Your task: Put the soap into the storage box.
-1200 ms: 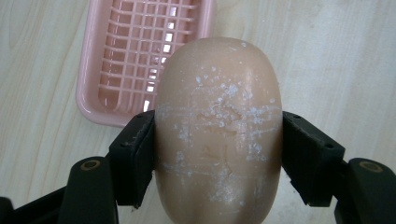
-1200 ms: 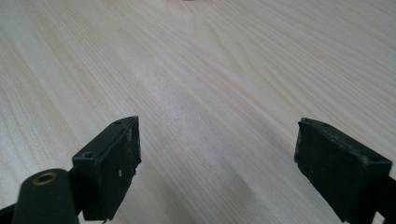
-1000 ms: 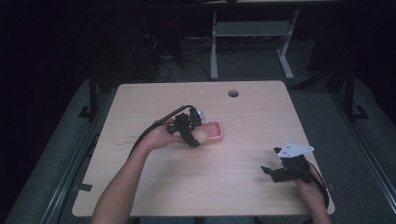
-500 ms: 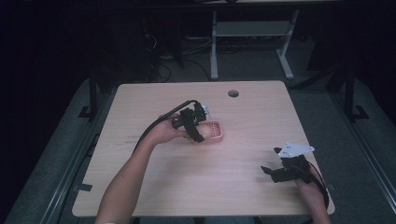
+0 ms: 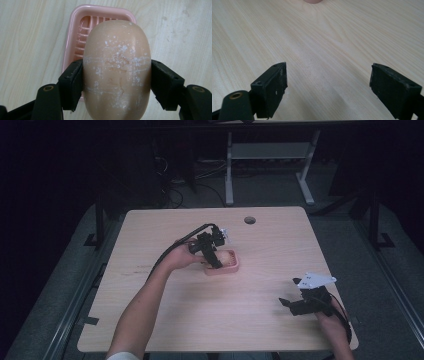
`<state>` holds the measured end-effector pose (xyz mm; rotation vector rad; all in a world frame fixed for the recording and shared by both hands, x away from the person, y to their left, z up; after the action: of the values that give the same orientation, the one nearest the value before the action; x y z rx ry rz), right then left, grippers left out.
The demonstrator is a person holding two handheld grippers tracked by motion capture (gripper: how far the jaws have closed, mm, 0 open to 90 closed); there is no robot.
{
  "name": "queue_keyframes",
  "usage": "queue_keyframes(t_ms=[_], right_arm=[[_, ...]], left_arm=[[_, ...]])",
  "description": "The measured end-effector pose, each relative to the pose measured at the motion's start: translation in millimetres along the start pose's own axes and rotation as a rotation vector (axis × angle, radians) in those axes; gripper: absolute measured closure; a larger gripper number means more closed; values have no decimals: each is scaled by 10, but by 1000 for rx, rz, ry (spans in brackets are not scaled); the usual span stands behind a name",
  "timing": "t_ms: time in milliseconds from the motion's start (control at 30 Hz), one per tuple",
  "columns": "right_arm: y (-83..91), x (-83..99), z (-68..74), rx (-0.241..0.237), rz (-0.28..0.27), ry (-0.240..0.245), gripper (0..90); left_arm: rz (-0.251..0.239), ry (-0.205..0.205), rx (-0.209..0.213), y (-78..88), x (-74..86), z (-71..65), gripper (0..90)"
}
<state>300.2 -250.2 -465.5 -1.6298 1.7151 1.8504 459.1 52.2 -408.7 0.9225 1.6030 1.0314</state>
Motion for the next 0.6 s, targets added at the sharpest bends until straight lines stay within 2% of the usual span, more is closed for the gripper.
queue_keyframes(t_ms=[300,600], right_arm=[[5,3,-5,0,-2,-1,140],[8,9,-9,-1,-3,-5,139]], left_arm=[[-6,24,-5,-110,-38,141,322],[8,25,-7,-200,-47,186,322]])
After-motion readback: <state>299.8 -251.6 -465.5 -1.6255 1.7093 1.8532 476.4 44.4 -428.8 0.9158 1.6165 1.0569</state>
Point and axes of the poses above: each handheld gripper's, and its own axes: y roughly backward along the jaws, x roughly out of its underside, z roughly to its left, the point moved 2 cm from there along -y, roughly forward along the jaws, and after that the axes turned 12 degrees about x, right-handed, at the moved point
